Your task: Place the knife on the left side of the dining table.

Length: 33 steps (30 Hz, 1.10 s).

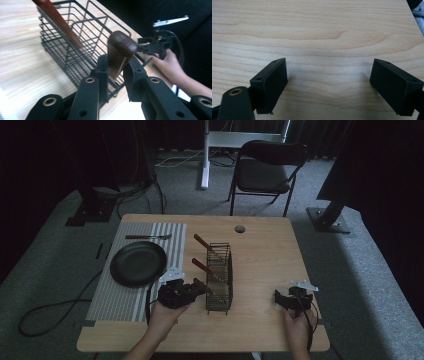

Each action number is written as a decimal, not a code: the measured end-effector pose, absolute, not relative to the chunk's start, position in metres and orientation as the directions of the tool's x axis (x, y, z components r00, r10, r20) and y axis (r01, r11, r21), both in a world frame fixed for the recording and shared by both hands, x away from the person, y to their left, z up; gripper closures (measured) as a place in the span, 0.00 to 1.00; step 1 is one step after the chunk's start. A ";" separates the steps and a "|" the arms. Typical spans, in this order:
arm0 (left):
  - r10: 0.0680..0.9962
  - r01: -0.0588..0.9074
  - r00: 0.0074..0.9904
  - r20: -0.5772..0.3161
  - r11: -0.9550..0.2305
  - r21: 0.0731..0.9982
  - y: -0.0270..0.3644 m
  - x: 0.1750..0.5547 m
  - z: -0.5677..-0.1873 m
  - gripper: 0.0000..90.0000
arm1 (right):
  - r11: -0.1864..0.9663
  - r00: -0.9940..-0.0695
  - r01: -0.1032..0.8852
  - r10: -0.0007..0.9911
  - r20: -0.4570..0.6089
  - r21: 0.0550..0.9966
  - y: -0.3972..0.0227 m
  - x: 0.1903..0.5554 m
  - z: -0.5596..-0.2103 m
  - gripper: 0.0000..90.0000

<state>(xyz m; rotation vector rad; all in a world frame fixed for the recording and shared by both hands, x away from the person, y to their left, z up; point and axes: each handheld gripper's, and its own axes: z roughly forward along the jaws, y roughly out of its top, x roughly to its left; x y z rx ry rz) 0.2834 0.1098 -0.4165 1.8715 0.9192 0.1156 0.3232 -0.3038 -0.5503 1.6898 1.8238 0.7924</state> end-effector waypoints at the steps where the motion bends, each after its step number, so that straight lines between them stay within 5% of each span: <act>1: 0.638 0.541 0.706 -0.309 -0.203 0.816 0.109 0.283 -0.416 0.85 | 0.048 -0.081 0.689 0.997 0.011 0.724 -0.304 0.323 -0.550 0.15; 33: 0.668 0.317 0.723 -0.177 -0.092 0.944 0.136 0.244 -0.359 0.92 | 0.048 -0.082 0.688 0.997 0.011 0.724 -0.304 0.323 -0.550 0.15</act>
